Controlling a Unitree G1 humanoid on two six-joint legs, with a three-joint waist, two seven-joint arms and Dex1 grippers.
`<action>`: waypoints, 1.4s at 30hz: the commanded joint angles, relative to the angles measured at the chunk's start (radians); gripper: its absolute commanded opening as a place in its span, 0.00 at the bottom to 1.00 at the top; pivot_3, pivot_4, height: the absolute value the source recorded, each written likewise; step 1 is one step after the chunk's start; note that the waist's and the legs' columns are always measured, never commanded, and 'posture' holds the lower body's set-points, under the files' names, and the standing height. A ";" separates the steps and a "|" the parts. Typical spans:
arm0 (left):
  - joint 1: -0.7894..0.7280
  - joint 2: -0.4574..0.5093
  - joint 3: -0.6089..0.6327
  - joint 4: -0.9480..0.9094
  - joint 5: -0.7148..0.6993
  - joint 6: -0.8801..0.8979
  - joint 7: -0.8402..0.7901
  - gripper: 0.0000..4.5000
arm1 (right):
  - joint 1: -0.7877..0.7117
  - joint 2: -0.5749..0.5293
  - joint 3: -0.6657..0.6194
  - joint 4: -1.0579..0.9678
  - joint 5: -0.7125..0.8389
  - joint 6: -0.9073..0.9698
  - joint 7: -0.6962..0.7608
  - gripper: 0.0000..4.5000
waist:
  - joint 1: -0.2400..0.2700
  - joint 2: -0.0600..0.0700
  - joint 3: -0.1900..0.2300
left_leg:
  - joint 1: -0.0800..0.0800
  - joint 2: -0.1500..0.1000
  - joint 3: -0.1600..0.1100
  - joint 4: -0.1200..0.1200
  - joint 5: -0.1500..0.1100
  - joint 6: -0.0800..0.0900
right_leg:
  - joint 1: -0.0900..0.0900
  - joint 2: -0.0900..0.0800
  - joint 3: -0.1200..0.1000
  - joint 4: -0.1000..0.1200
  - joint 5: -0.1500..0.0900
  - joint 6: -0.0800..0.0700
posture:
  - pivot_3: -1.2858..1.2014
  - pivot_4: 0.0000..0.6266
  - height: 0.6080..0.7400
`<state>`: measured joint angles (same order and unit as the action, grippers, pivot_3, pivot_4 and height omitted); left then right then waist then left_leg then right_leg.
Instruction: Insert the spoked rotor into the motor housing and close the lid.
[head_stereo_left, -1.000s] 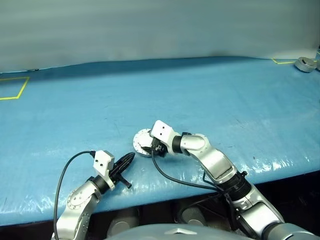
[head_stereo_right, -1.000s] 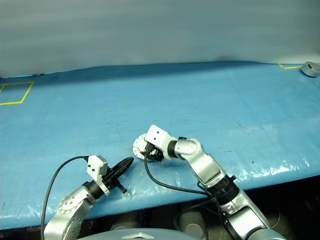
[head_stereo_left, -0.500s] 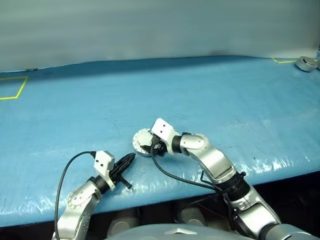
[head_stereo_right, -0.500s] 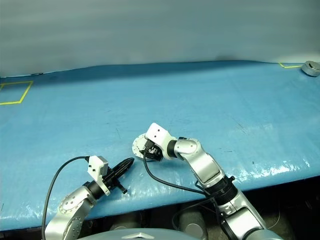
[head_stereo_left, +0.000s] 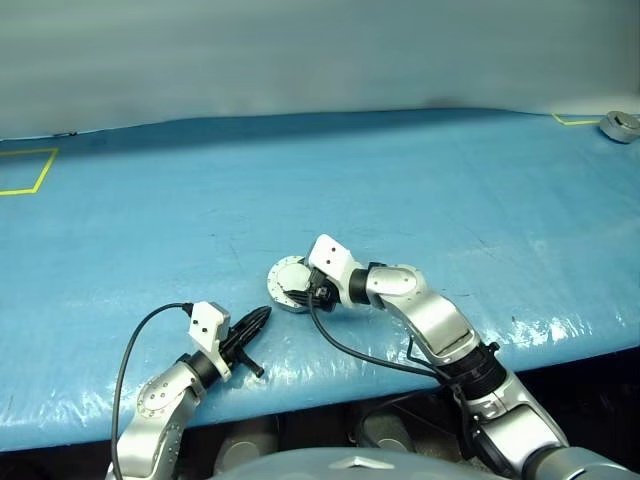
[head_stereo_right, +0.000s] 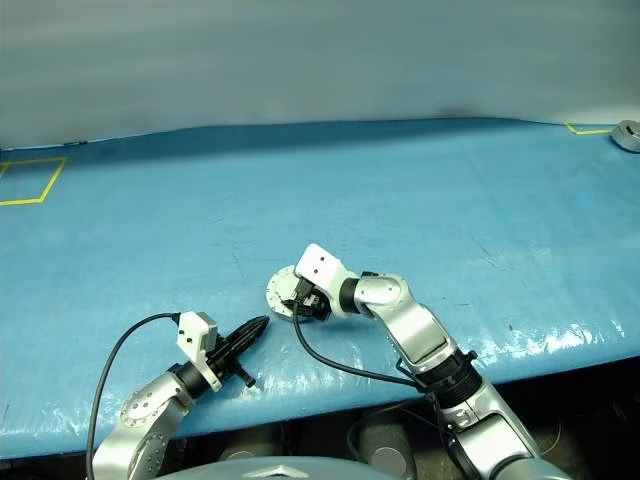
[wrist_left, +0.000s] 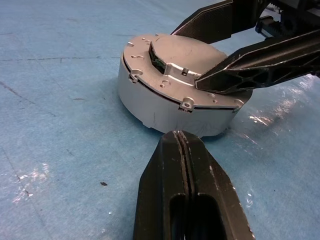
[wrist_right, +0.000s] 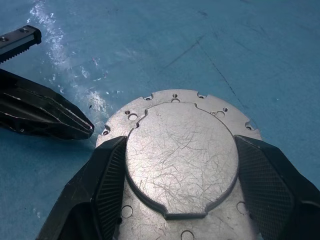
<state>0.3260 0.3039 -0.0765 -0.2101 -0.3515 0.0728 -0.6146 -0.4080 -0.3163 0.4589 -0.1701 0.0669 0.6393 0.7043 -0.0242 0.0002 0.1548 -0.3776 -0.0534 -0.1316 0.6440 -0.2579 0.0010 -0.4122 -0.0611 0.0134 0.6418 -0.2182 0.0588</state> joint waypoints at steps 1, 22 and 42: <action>-0.003 -0.002 0.000 -0.012 -0.001 -0.016 -0.012 0.00 | -0.009 -0.022 0.022 0.005 -0.038 -0.035 0.001 0.67 | 0.000 0.000 0.001 | 0.000 0.000 0.000 0.000 0.000 0.000 | 0.000 0.000 0.000 0.000 0.000 0.000 | 0.52 0.24 1.00; 0.000 -0.011 -0.006 -0.001 0.003 -0.019 -0.015 0.00 | -0.043 -0.045 0.021 0.046 -0.054 -0.137 0.028 0.67 | 0.002 -0.001 0.007 | -0.001 0.000 0.000 0.000 0.000 0.000 | 0.000 0.000 0.000 0.000 0.000 0.000 | 0.52 0.24 1.00; 0.002 -0.011 -0.011 0.003 0.004 -0.017 -0.025 0.00 | -0.080 -0.051 -0.003 0.005 0.022 -0.001 0.106 0.67 | 0.011 -0.001 0.007 | -0.001 -0.003 0.000 0.000 -0.002 0.002 | -0.001 -0.001 0.000 -0.001 0.000 0.000 | 0.52 0.24 1.00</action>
<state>0.3278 0.2966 -0.0867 -0.2006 -0.3511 0.0728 -0.6343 -0.4740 -0.3647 0.4548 -0.1467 0.0845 0.6412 0.7982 -0.0130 -0.0005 0.1617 -0.3791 -0.0563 -0.1314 0.6443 -0.2596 0.0033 -0.4128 -0.0618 0.0135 0.6413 -0.2180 0.0587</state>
